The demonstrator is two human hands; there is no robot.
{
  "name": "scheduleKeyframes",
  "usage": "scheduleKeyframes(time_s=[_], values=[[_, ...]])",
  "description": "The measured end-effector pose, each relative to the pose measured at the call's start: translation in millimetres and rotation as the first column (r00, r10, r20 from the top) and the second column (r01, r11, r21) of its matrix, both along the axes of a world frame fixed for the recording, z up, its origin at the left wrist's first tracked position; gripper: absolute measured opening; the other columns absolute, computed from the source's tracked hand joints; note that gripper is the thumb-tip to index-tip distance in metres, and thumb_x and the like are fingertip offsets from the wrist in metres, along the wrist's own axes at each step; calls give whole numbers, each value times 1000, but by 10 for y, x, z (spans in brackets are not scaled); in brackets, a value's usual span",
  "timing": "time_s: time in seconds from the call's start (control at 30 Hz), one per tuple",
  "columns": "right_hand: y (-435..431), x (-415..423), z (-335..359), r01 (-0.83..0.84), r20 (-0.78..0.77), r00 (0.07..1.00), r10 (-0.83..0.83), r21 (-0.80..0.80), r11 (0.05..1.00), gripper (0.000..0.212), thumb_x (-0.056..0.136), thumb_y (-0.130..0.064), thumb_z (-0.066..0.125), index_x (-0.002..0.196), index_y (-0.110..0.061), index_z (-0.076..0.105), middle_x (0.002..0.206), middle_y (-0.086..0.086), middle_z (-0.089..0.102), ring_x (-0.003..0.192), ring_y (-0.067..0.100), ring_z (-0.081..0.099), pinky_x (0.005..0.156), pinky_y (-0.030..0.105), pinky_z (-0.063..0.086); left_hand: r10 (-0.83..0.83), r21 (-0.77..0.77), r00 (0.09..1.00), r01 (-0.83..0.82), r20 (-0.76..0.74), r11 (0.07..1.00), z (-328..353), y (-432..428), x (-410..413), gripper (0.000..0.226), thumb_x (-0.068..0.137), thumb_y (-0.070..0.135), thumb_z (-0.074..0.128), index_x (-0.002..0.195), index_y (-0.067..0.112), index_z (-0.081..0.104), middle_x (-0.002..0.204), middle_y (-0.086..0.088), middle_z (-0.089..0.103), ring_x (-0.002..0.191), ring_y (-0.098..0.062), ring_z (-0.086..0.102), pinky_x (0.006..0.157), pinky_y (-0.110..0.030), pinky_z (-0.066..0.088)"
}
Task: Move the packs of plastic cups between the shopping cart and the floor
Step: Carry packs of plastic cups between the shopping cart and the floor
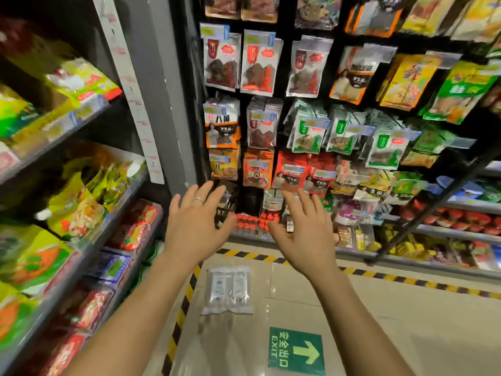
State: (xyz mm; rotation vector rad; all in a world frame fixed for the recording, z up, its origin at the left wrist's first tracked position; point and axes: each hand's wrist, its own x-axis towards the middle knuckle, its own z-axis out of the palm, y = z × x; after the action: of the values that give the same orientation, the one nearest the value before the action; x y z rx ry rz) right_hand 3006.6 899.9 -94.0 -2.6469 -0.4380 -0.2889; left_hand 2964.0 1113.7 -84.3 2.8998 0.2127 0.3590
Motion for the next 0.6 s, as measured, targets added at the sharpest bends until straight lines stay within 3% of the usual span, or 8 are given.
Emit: scheduleKeyframes(time_s=[0.2, 0.33, 0.47, 0.6], values=[[334, 784, -522, 23, -88, 996, -22, 5, 1000, 69, 89, -62, 38, 150, -32, 33, 159, 5, 27, 148, 31, 14, 116, 53, 19, -6, -11, 997, 5, -77, 1000, -513, 427, 768, 73, 86, 65, 28, 149, 30, 36, 157, -1, 33, 146, -24, 25, 117, -53, 20], [438, 1203, -1028, 1, -192, 981, -6, -26, 1000, 72, 87, -63, 35, 151, -29, 33, 160, 6, 25, 148, 33, 15, 117, 52, 17, 35, -59, 982, -47, -188, 997, -976, 533, 1196, 68, 90, 63, 35, 151, 32, 33, 159, 2, 28, 148, -22, 21, 120, -48, 13], [468, 1608, -1624, -41, -260, 965, 32, -28, 999, 71, 88, -62, 38, 149, -25, 36, 156, 9, 32, 145, 35, 22, 112, 55, 28, 47, 10, 973, -46, -227, 999, -1542, 574, 1587, 67, 88, 61, 38, 139, 20, 52, 144, -10, 52, 130, -30, 49, 101, -53, 42], [491, 1987, -2297, -70, -358, 931, 67, 5, 998, 72, 88, -63, 38, 149, -24, 36, 155, 13, 33, 142, 40, 27, 109, 56, 31, 110, -20, 945, -122, -309, 992, -2201, 583, 1957, 71, 86, 61, 34, 146, 25, 40, 150, -7, 44, 137, -30, 40, 108, -52, 35]])
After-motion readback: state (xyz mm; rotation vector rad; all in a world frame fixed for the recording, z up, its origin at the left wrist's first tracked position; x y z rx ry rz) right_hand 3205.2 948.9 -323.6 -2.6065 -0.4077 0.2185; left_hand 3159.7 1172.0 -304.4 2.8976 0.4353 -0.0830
